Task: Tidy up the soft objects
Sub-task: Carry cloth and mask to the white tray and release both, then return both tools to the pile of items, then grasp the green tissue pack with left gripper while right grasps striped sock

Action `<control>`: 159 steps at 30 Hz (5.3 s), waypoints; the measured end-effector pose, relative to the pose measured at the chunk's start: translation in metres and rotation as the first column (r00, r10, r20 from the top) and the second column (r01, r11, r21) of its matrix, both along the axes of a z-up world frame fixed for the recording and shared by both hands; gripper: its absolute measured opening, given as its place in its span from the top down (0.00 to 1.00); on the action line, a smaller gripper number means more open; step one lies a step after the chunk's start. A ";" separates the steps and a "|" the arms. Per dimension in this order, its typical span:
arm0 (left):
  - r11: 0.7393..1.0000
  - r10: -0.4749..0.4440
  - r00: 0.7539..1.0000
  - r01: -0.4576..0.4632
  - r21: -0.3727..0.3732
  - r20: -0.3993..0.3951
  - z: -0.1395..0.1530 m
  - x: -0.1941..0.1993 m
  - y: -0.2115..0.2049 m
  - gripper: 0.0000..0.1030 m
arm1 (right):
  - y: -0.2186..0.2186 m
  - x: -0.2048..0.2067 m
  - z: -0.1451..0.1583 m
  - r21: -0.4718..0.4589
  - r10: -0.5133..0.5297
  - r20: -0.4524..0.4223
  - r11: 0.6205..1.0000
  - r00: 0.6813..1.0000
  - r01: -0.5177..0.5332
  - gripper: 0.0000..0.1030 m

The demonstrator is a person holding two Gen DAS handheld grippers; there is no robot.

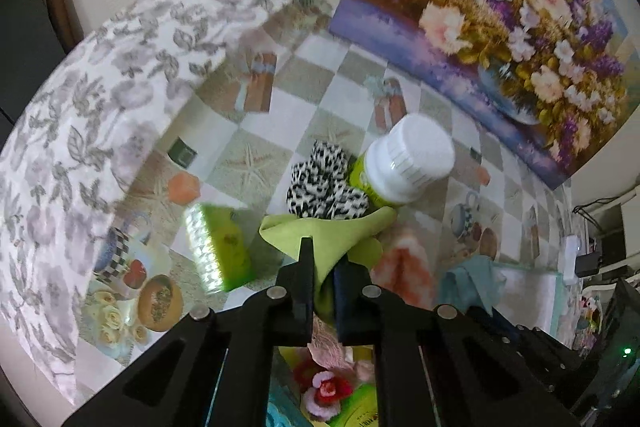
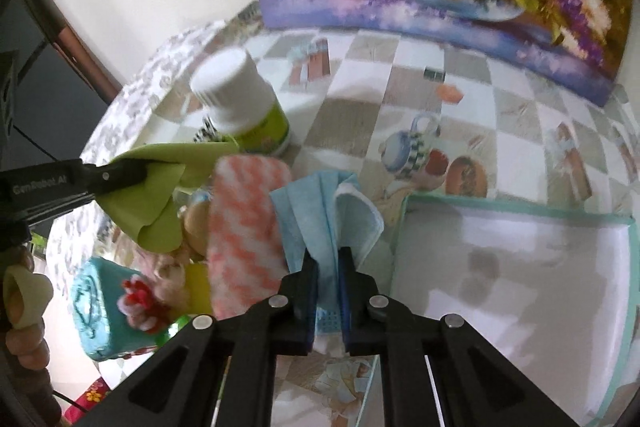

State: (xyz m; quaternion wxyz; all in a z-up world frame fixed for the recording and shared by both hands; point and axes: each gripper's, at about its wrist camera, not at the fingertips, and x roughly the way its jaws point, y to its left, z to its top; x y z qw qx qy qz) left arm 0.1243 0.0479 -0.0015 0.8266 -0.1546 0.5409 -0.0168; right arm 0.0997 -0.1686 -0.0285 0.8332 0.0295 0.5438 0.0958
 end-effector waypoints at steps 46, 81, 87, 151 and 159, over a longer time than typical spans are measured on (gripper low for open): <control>0.827 -0.557 0.829 0.559 0.057 -0.044 -0.037 -0.075 -0.278 0.92 | -0.261 -0.060 0.008 -0.099 -0.589 -0.136 0.808 0.797 0.581 0.88; 0.970 -0.222 0.963 0.202 0.135 0.154 0.045 -0.040 -0.134 0.03 | -0.226 -0.056 0.086 -0.146 -0.546 0.032 0.826 0.837 0.544 0.00; 0.971 -0.084 0.979 0.039 0.234 0.187 0.056 -0.034 -0.068 0.00 | -0.220 -0.053 0.082 -0.132 -0.546 0.014 0.829 0.838 0.543 0.00; 0.998 0.026 0.954 -0.010 0.055 -0.298 -0.093 0.035 0.075 0.29 | 0.031 0.016 -0.058 -0.020 -0.024 -0.176 1.000 0.984 0.021 0.49; 0.998 0.014 0.952 0.006 0.064 -0.305 -0.097 0.034 0.062 0.29 | 0.032 0.017 -0.058 -0.021 -0.025 -0.180 1.000 0.983 0.022 0.49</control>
